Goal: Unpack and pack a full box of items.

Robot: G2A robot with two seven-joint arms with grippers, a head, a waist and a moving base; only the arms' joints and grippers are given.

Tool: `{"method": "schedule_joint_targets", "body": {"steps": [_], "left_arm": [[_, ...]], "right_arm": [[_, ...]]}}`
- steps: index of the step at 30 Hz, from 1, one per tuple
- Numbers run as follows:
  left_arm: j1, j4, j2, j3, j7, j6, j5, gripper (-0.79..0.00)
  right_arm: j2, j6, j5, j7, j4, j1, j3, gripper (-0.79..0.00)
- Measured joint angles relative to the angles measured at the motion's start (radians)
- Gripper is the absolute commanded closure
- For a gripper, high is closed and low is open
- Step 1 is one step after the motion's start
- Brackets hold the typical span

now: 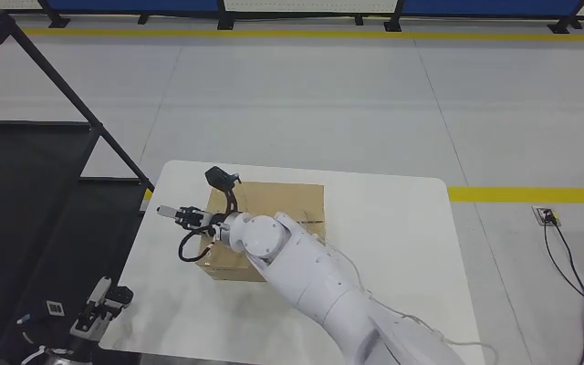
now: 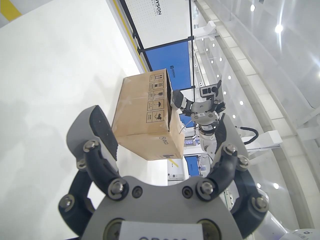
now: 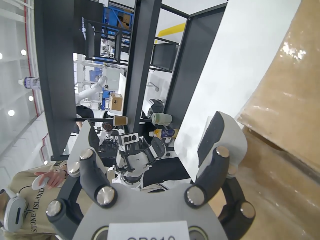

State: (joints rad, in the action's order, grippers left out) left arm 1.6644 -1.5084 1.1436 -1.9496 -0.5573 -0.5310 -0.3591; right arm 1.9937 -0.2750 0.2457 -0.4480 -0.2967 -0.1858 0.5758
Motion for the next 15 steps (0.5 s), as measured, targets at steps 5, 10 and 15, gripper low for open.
{"method": "schedule_joint_targets", "body": {"steps": [5, 10, 15], "left_arm": [[-0.003, -0.011, 0.000, 0.005, 0.004, 0.005, 0.004, -0.785], [-0.004, -0.023, 0.001, 0.013, 0.013, 0.009, 0.013, -0.785], [-0.008, -0.028, 0.002, 0.020, 0.019, 0.013, 0.022, -0.785]], "right_arm": [[-0.015, -0.001, 0.024, -0.073, 0.032, 0.023, 0.039, -0.785], [-0.026, 0.029, 0.030, -0.119, 0.052, 0.026, 0.065, -0.785], [-0.045, 0.044, 0.036, -0.190, 0.078, 0.035, 0.091, -0.785]]}}
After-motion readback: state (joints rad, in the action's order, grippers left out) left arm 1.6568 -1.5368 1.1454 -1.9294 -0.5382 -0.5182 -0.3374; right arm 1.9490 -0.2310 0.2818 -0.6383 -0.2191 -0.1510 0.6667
